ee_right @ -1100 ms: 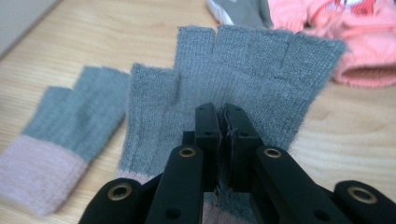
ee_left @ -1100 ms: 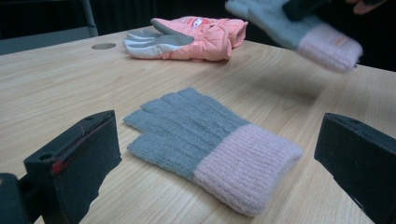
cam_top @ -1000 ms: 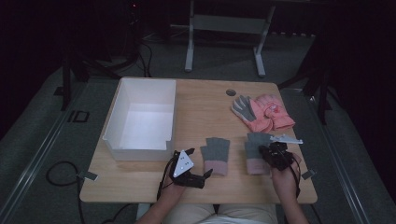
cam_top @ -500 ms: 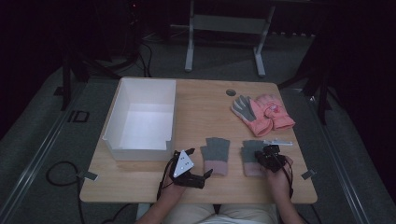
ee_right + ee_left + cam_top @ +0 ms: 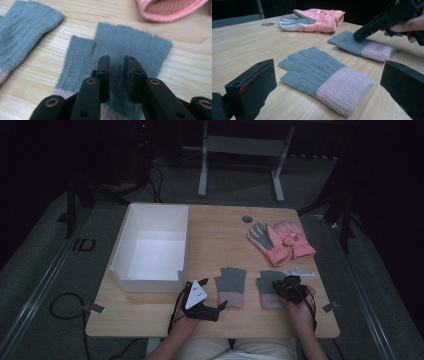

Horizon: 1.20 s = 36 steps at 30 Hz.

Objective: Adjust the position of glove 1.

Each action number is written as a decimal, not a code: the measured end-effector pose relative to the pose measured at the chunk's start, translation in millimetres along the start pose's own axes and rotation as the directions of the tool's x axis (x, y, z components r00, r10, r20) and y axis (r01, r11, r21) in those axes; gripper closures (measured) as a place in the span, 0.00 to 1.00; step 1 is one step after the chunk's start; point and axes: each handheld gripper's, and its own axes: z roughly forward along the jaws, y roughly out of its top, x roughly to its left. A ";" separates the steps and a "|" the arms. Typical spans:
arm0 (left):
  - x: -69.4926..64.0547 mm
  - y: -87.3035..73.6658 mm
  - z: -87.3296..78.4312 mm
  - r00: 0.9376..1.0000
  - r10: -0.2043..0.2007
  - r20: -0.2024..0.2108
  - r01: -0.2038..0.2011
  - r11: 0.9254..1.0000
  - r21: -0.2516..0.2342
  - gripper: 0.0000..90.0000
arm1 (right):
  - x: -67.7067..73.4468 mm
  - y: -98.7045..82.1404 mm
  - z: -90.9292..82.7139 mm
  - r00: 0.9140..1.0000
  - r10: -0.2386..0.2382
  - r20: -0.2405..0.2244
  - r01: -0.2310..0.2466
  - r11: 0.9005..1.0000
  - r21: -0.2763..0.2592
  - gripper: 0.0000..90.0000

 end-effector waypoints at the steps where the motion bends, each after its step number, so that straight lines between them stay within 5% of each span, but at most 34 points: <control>1: -0.2 -0.2 -0.3 1.000 0.004 0.000 -0.004 1.000 -0.003 0.00 | -2.3 1.1 -2.2 1.000 -0.021 -0.017 0.021 1.000 -0.012 0.80; 8: -0.7 -0.1 -0.3 1.000 0.010 0.000 -0.010 1.000 0.001 0.00 | -24.9 11.7 -11.2 0.977 -0.162 -0.137 0.167 0.986 0.025 0.73; 14: -1.2 0.1 0.4 1.000 0.009 0.002 -0.009 1.000 0.002 0.00 | -29.5 10.6 -11.8 0.937 -0.295 -0.188 0.311 0.948 0.063 0.67; 16: -0.9 0.3 0.7 1.000 0.008 0.001 -0.008 1.000 0.006 0.00 | -30.2 10.6 -11.0 0.933 -0.309 -0.184 0.326 0.943 0.070 0.67; 28: -1.1 0.2 0.5 1.000 0.011 -0.001 -0.011 1.000 0.005 0.00 | -27.4 15.9 4.2 0.925 -0.317 -0.208 0.339 0.937 0.080 0.64; 36: -1.6 0.0 0.0 1.000 0.017 -0.002 -0.017 1.000 0.003 0.00 | -27.1 9.9 10.8 0.937 -0.278 -0.210 0.301 0.950 0.086 0.71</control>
